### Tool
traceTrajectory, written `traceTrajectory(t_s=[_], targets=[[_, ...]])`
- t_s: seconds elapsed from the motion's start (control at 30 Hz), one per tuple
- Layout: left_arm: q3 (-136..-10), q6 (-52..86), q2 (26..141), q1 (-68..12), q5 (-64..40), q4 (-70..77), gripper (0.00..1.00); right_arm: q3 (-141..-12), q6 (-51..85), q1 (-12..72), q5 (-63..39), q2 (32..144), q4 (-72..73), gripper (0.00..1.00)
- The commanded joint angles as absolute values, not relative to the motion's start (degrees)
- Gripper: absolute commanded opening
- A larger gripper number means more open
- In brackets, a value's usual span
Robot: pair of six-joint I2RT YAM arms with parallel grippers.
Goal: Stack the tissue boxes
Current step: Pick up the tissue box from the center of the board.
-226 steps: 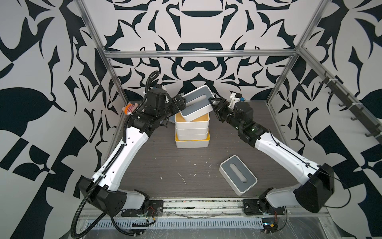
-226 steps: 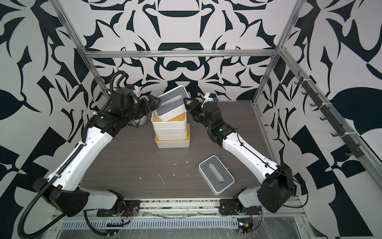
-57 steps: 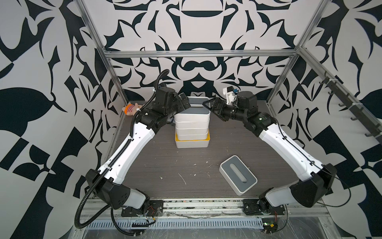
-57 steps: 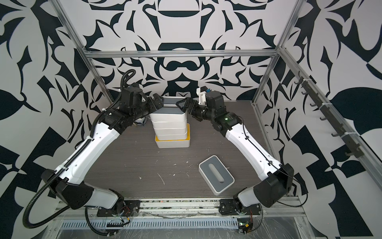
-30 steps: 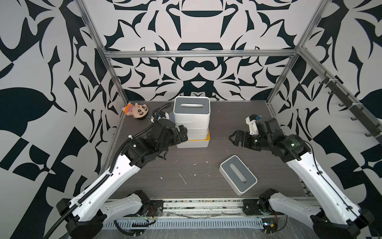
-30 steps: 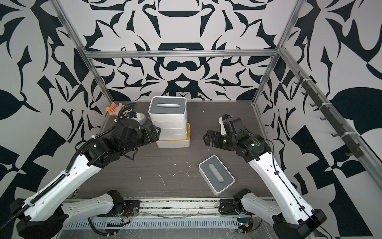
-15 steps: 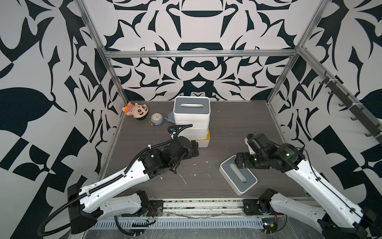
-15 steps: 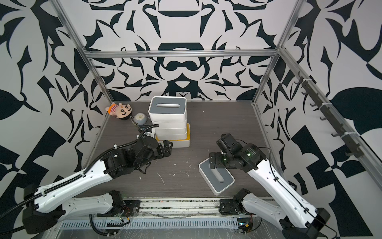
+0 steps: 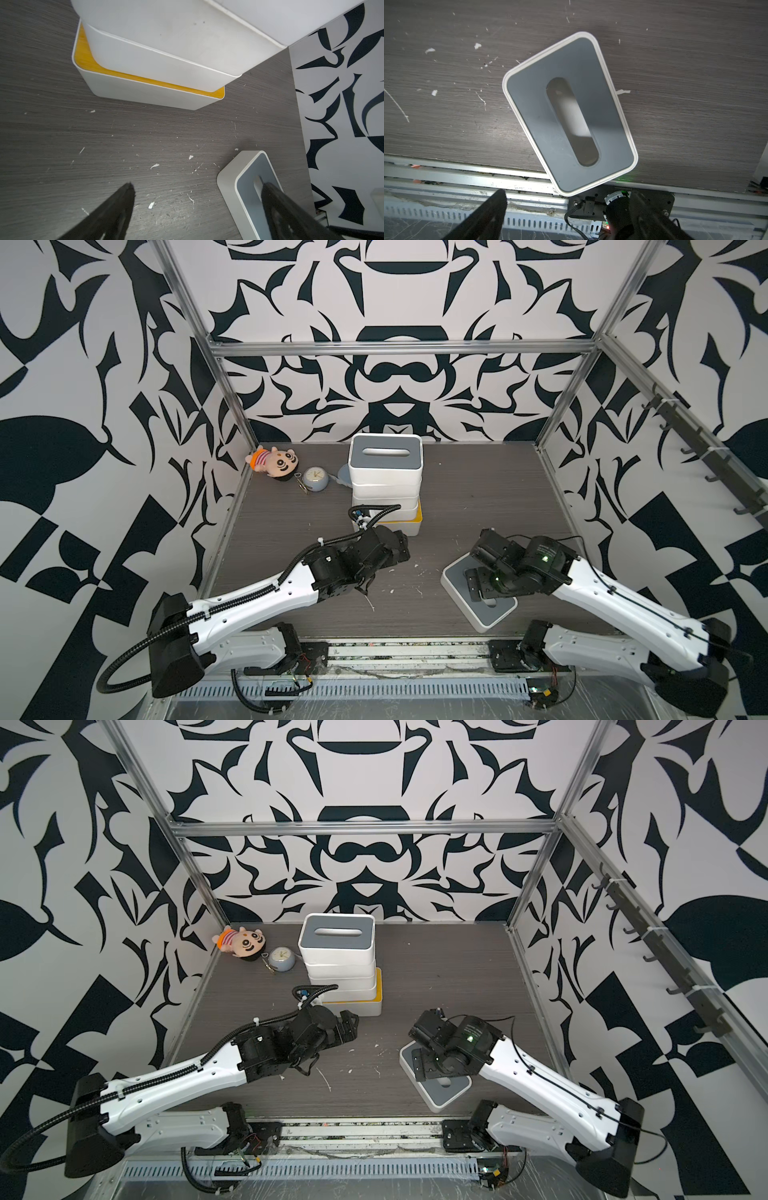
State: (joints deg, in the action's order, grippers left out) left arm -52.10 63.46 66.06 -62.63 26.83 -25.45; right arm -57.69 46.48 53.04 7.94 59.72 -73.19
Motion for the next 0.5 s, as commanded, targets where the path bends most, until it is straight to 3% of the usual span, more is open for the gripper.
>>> traceTrajectory(t_s=[0.0,0.47], targets=[[-51.1,66.3,64.9,-62.8,27.9,-24.8,0.99,-55.8,50.7,55.9,10.5,62.0,-71.7,0.96],[-47.3,68.6,63.0,-62.8,29.2,-25.2,0.99,-48.8,52.0,57.6,15.5,71.2,-58.0,0.89]])
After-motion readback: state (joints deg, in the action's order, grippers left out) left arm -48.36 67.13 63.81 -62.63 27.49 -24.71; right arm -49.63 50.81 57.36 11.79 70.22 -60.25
